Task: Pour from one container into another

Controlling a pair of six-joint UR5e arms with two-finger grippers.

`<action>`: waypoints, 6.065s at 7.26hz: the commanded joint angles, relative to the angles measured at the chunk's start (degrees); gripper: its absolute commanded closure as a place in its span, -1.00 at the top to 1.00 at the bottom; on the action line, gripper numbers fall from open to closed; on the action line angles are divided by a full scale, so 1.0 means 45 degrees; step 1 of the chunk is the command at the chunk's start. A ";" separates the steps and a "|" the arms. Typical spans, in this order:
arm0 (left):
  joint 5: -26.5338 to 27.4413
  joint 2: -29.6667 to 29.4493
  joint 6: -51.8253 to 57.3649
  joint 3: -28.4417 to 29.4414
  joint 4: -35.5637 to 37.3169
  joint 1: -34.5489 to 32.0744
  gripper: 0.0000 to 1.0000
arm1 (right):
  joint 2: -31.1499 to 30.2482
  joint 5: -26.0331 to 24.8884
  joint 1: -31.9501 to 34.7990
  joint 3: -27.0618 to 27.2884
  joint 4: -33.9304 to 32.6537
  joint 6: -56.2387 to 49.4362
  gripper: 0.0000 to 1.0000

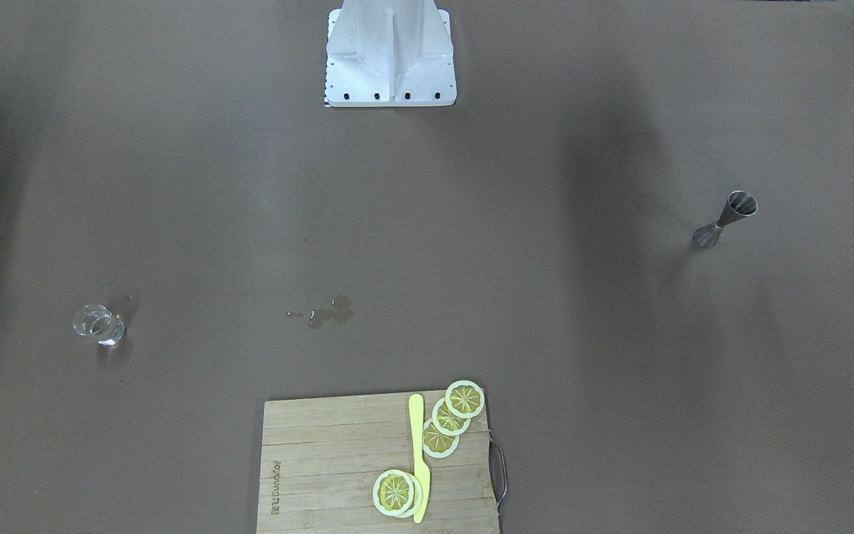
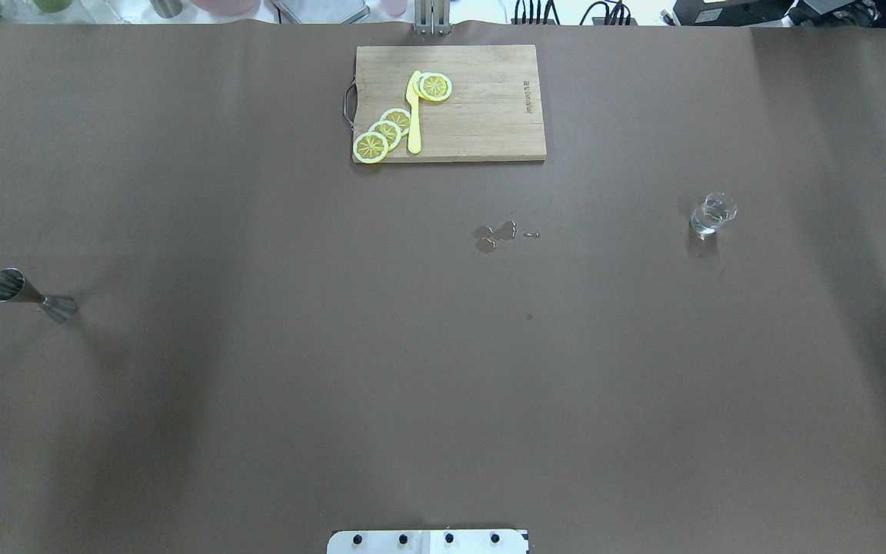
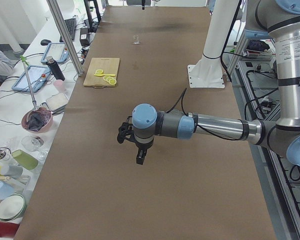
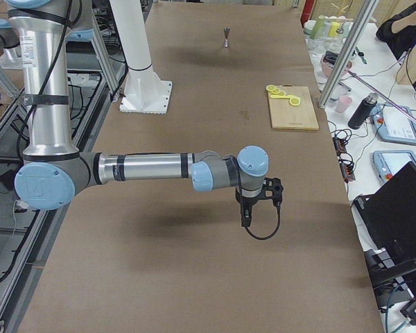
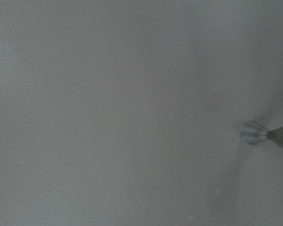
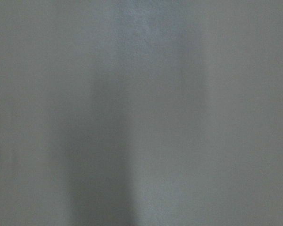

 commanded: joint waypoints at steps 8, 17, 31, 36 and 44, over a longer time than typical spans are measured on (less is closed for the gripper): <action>-0.1074 0.0132 -0.2054 0.0107 -0.2121 0.1158 0.97 | 0.2645 0.1205 -0.2647 0.0405 0.1865 -0.0189 1.00; 0.3571 0.2667 -0.4104 -0.1280 -1.1285 0.1941 0.97 | 0.1844 0.2798 -0.2996 -0.0064 0.3489 -0.4152 1.00; 1.2285 0.3513 -0.8304 0.4248 -2.3840 0.8170 0.99 | 0.1277 0.1021 -0.4896 -0.6115 1.8331 -0.4680 1.00; 1.3681 0.2848 -1.1917 0.4111 -2.3800 1.0624 0.92 | 0.2738 0.1078 -0.4388 -0.8069 1.8431 -0.5674 1.00; 2.0504 0.2399 -1.1839 0.4910 -2.3898 1.6082 0.77 | 0.4010 0.1098 -0.4954 -0.9009 1.8666 -0.5736 0.98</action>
